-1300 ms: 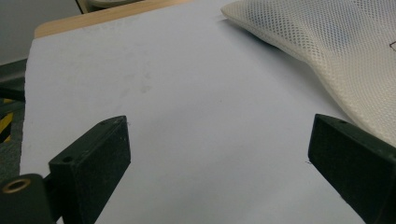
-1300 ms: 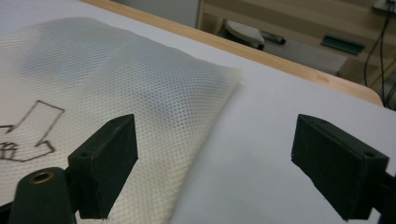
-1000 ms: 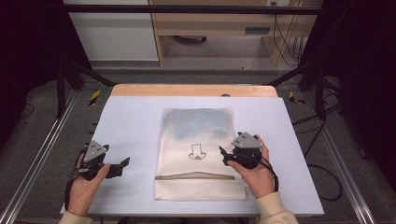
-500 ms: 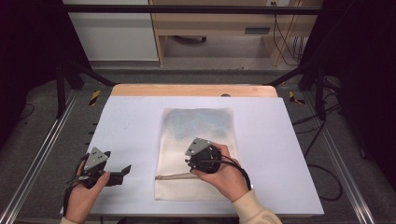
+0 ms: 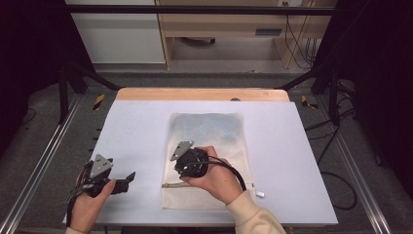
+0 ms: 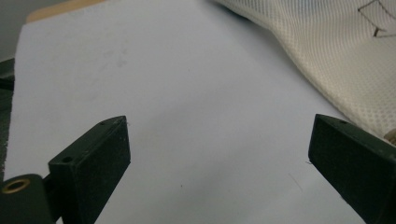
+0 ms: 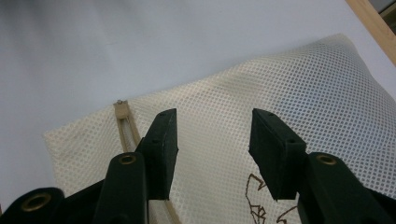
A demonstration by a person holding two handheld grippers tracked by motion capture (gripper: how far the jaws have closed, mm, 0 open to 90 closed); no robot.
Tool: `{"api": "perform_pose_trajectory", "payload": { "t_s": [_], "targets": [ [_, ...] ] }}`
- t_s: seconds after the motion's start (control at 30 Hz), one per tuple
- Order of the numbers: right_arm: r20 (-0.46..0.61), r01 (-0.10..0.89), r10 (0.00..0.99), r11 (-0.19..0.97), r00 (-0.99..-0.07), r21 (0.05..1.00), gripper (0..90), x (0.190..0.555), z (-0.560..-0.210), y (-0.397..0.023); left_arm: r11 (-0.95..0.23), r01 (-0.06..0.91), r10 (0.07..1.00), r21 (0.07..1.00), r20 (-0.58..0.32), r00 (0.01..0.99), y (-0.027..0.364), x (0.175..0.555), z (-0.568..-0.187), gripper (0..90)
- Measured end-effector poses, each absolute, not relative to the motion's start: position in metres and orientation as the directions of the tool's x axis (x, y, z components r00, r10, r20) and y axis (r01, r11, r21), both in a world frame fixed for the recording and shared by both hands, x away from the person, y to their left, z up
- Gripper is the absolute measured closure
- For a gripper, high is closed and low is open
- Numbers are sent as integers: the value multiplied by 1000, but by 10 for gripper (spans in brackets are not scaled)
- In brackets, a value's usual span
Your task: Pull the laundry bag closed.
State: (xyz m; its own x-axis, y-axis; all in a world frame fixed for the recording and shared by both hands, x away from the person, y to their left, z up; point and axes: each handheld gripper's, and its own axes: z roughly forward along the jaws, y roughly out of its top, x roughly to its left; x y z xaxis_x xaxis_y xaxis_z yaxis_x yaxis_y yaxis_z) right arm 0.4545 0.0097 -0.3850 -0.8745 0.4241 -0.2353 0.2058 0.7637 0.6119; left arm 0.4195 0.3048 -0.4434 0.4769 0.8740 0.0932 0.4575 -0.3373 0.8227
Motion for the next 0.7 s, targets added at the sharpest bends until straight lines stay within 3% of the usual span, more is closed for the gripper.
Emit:
{"api": "perform_pose_trajectory", "payload": {
  "t_s": [0.33, 0.5, 0.7],
  "targets": [
    [-187, 216, 380, 795, -906, 567, 626, 461, -380, 31, -312, 466, 867, 828, 48, 495, 305, 417, -442, 27],
    [-185, 174, 310, 834, -933, 523, 631, 459, -381, 38, -310, 451, 861, 837, 45, 507, 303, 417, -439, 25],
    [-181, 164, 294, 841, -938, 516, 637, 457, -390, 37, -304, 410, 873, 860, 79, 481, 306, 416, -441, 33]
  ]
}}
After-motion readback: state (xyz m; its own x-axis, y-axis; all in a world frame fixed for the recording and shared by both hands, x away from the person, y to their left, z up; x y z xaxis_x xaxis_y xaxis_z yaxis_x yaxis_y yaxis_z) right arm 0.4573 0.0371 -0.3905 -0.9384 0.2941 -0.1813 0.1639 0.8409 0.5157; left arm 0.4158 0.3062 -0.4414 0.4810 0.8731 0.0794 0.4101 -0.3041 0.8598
